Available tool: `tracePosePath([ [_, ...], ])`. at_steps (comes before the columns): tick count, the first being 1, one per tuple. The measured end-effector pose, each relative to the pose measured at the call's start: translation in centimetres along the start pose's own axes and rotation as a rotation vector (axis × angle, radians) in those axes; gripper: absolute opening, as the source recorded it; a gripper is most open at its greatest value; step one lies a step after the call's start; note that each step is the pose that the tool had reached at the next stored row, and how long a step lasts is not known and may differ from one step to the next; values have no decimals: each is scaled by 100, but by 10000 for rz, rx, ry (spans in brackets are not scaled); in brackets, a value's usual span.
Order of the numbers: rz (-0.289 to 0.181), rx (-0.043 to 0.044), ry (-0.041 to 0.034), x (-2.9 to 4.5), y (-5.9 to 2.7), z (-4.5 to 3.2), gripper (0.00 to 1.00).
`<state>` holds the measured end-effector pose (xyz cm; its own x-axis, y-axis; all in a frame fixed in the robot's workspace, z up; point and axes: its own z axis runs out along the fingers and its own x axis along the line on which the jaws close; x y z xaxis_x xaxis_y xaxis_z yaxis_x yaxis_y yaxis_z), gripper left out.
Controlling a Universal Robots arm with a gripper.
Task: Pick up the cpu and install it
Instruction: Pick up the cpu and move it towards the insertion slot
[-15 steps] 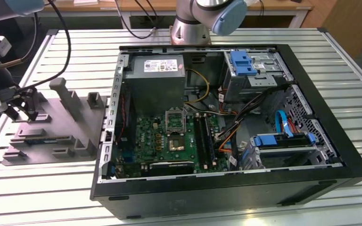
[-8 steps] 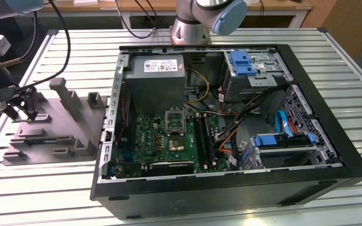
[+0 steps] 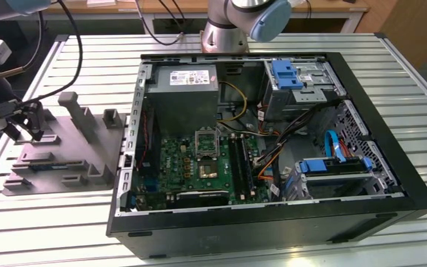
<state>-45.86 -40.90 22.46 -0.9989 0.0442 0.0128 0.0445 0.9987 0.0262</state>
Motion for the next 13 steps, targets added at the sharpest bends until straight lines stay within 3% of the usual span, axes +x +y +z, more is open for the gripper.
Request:
tracePosePath([
  [13,0,1,1,1,1,-51,47],
])
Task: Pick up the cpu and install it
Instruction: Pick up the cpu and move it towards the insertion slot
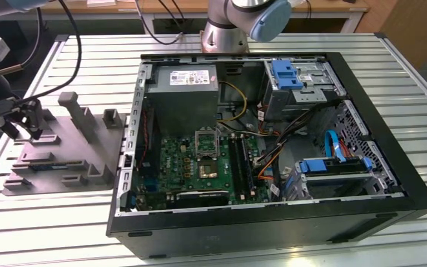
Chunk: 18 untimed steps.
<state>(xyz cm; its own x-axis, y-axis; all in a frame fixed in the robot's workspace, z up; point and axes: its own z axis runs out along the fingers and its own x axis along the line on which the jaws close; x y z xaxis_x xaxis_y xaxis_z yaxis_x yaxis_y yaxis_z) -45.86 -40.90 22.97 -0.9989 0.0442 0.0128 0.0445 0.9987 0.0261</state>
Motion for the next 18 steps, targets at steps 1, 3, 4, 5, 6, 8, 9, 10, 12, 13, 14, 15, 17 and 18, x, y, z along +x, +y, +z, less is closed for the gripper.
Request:
tracePosePath([
  [1,0,-1,-1,0,0,-4,47],
  [3,0,0,-1,0,0,-12,47],
  [4,0,0,-1,0,1,-17,47],
  [5,0,-1,-1,0,1,-21,47],
  [6,0,-1,-1,0,1,-25,47],
  [8,0,0,0,0,1,-35,47],
  [9,0,0,0,0,1,-39,47],
  [10,0,0,0,0,1,-44,47],
  [12,0,-1,-2,1,1,-52,47],
  [13,0,-1,-2,1,1,-55,47],
  [14,0,0,0,1,1,-60,47],
  [15,0,-1,-1,1,2,-63,47],
  [17,0,-1,-1,1,2,-70,47],
  [18,0,0,-1,1,2,-75,47],
])
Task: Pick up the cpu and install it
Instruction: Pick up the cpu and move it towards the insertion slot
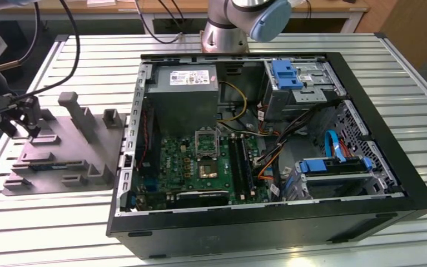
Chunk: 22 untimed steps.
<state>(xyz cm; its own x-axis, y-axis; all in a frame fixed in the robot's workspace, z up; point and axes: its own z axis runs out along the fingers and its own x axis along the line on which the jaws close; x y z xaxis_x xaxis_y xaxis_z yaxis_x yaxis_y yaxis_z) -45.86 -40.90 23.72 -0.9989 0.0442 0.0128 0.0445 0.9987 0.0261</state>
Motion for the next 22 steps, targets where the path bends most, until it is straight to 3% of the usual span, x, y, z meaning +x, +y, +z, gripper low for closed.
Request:
tracePosePath([
  [22,0,0,0,1,3,-102,47],
])
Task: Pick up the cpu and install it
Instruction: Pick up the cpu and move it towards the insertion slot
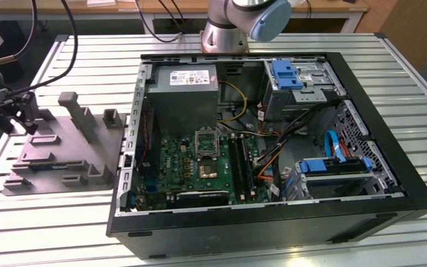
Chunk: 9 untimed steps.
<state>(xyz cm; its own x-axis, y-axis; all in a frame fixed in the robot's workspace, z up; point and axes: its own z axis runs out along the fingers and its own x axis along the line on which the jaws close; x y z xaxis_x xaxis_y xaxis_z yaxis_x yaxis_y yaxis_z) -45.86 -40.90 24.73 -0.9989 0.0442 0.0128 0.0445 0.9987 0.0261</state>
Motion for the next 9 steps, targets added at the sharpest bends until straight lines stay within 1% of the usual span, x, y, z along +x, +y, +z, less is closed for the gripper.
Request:
tracePosePath([
  [9,0,0,1,1,1,-34,47],
])
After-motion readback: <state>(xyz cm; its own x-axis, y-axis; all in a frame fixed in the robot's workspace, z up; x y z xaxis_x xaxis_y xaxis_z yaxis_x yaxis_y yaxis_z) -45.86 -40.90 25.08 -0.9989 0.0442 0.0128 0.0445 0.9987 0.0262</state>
